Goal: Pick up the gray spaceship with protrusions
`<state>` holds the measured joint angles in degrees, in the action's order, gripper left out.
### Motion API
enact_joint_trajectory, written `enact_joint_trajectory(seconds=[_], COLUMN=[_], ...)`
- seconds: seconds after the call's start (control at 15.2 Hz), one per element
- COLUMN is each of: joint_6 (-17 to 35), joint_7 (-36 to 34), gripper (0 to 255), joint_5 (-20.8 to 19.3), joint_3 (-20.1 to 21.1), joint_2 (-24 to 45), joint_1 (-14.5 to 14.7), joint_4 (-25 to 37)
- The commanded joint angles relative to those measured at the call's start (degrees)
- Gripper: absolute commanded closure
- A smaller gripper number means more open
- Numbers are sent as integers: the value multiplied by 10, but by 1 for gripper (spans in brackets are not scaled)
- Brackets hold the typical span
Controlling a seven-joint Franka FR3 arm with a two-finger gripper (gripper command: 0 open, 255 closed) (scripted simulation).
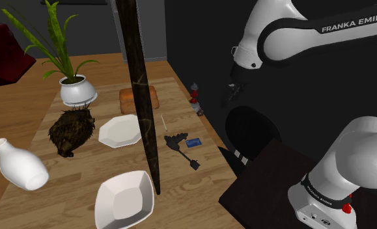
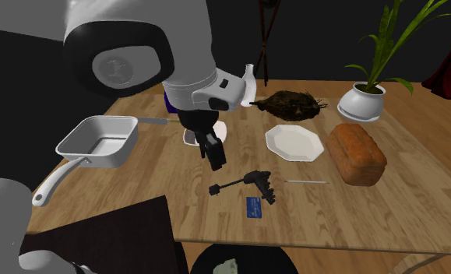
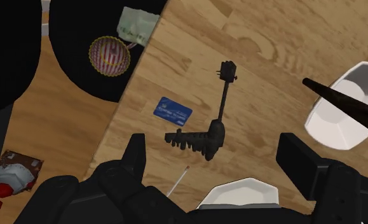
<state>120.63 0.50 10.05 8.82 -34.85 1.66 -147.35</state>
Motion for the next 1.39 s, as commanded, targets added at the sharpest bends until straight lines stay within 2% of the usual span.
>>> enact_joint_trajectory(seconds=[0.0,0.4,0.73,1.06,1.32], joint_6=[49,180,283,370,421], joint_7=[-14,-54,-103,-186,-265], gripper=[0,0,0,0,0], joint_5=[7,12,-12,-89,-169], joint_3=[16,56,88,101,72], joint_2=[34,151,267,395,497], joint_1=[3,5,-1,-3,29], joint_4=[-12,-23,-7,30,77])
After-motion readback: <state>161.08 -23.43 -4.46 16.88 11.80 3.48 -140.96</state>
